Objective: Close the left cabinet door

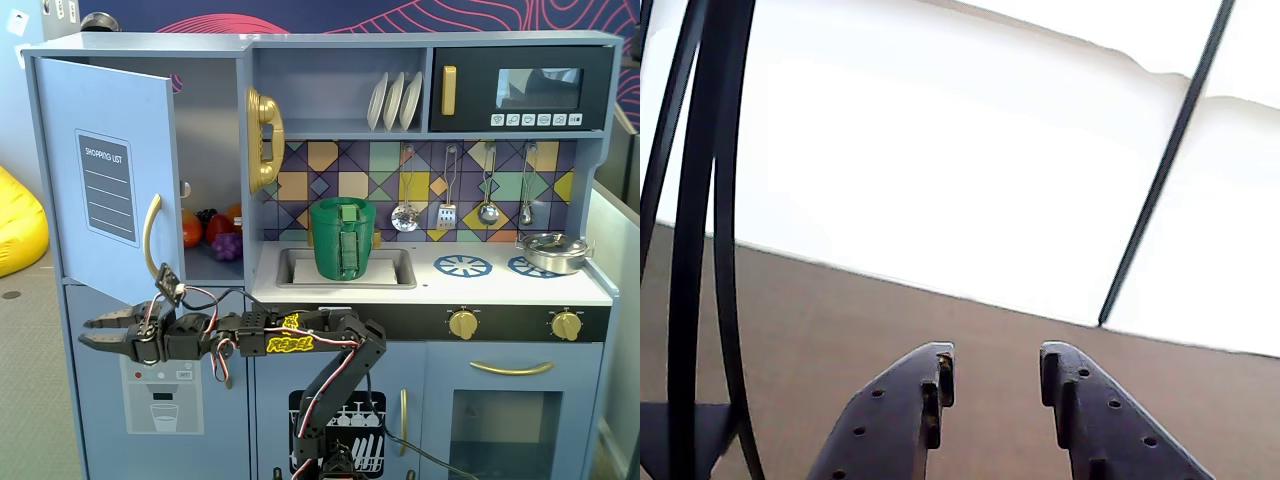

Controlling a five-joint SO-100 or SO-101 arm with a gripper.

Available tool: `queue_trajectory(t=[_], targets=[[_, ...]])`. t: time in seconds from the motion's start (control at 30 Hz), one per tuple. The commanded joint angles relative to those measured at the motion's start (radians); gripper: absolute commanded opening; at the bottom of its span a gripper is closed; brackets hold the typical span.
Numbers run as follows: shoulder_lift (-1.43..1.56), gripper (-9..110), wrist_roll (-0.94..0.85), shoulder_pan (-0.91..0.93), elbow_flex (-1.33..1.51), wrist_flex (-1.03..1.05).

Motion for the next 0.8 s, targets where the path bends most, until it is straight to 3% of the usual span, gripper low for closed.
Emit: queue_trajectory(t=[0.0,0.47,0.77], targets=[[0.038,0,-0.011,0.043,-0.025,-0.028],[0.046,0,0.075,0.295,0.005,-0.074],[-0.043,0,0.173,0.558,-0.035,-0.178]])
